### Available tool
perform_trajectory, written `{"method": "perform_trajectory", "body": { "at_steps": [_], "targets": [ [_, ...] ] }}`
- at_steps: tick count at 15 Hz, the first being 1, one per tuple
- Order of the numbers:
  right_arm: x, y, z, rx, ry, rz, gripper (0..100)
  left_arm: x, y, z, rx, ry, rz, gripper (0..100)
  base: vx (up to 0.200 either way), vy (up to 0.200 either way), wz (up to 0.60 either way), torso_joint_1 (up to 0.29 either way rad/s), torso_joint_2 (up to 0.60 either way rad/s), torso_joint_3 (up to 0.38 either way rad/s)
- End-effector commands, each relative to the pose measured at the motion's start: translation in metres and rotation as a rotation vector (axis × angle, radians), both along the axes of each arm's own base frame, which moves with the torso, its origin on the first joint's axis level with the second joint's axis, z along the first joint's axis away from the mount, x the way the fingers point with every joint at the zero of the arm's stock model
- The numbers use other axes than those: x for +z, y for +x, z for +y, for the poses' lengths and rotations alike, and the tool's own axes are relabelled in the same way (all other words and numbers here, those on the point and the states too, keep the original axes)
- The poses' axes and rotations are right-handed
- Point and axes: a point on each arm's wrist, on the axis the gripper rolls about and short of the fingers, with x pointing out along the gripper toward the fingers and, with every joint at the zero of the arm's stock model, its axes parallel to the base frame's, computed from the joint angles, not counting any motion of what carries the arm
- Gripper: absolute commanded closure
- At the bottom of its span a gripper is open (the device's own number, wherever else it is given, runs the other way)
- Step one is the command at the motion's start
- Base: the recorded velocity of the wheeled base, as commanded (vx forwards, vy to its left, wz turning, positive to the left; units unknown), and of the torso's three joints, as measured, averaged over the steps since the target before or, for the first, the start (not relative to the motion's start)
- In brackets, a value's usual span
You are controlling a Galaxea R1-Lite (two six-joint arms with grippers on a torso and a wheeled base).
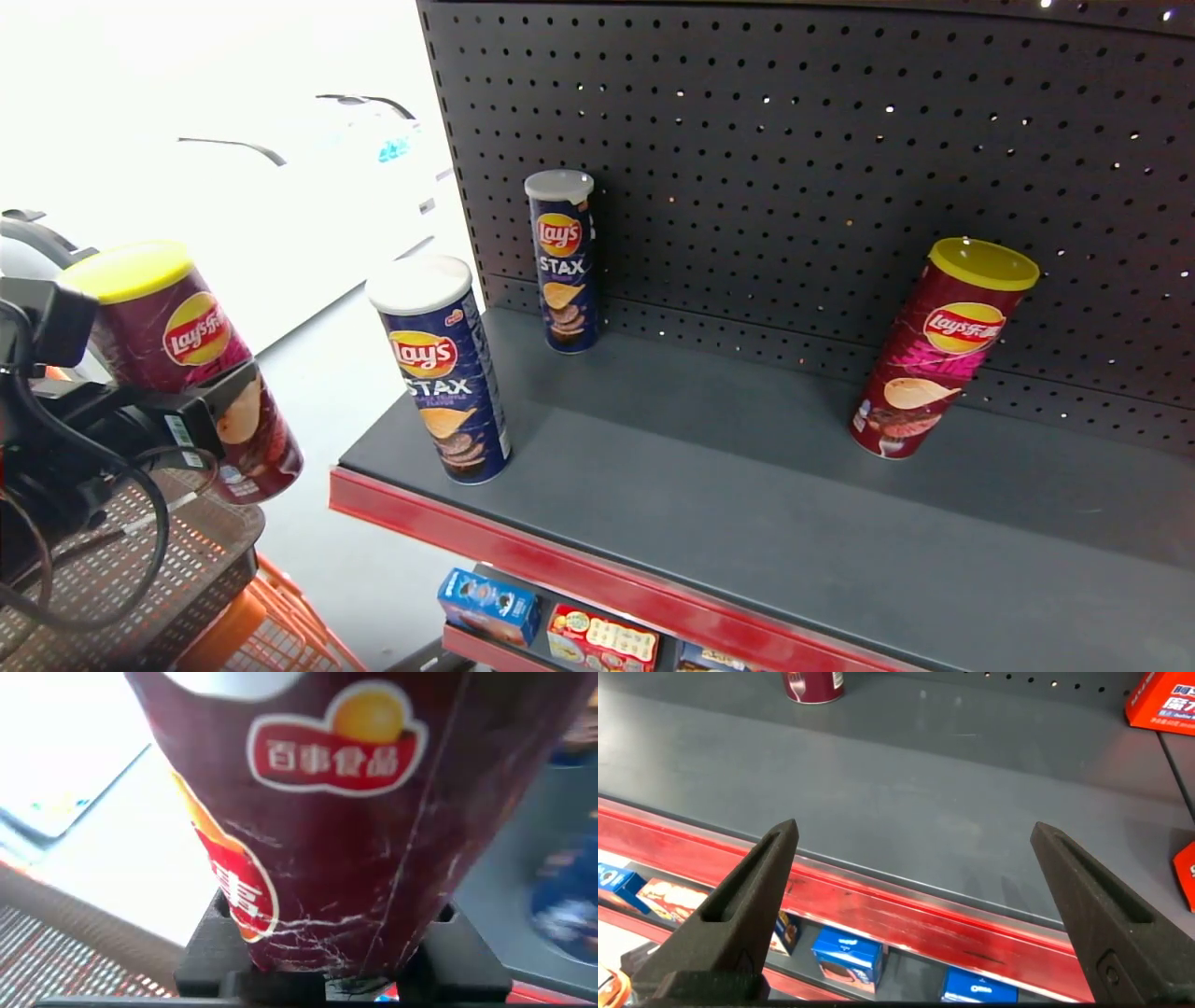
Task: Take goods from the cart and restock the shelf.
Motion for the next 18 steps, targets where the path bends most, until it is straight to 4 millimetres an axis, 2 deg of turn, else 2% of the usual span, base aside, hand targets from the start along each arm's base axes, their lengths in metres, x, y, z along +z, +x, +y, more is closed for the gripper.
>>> {"method": "perform_trajectory", "body": {
  "at_steps": [1, 7, 10, 18],
  "targets": [
    [0.0, 0.0, 0.0, 0.0, -0.001, 0.001, 0, 0.017, -0.021, -0.015, -0.074, 0.004, -0.067, 100, 0.0, 0.0, 0.0, 0.0, 0.0, 0.0],
    [0.0, 0.0, 0.0, 0.0, -0.001, 0.001, 0, 0.018, -0.042, -0.039, -0.221, -0.002, -0.044, 100, 0.0, 0.0, 0.0, 0.0, 0.0, 0.0],
    [0.0, 0.0, 0.0, 0.0, -0.001, 0.001, 0, 0.015, -0.046, -0.043, -0.249, -0.001, -0.018, 100, 0.0, 0.0, 0.0, 0.0, 0.0, 0.0],
    [0.0, 0.0, 0.0, 0.0, -0.001, 0.001, 0, 0.018, -0.055, -0.071, -0.433, -0.008, -0.023, 100, 0.0, 0.0, 0.0, 0.0, 0.0, 0.0]
  ]
}}
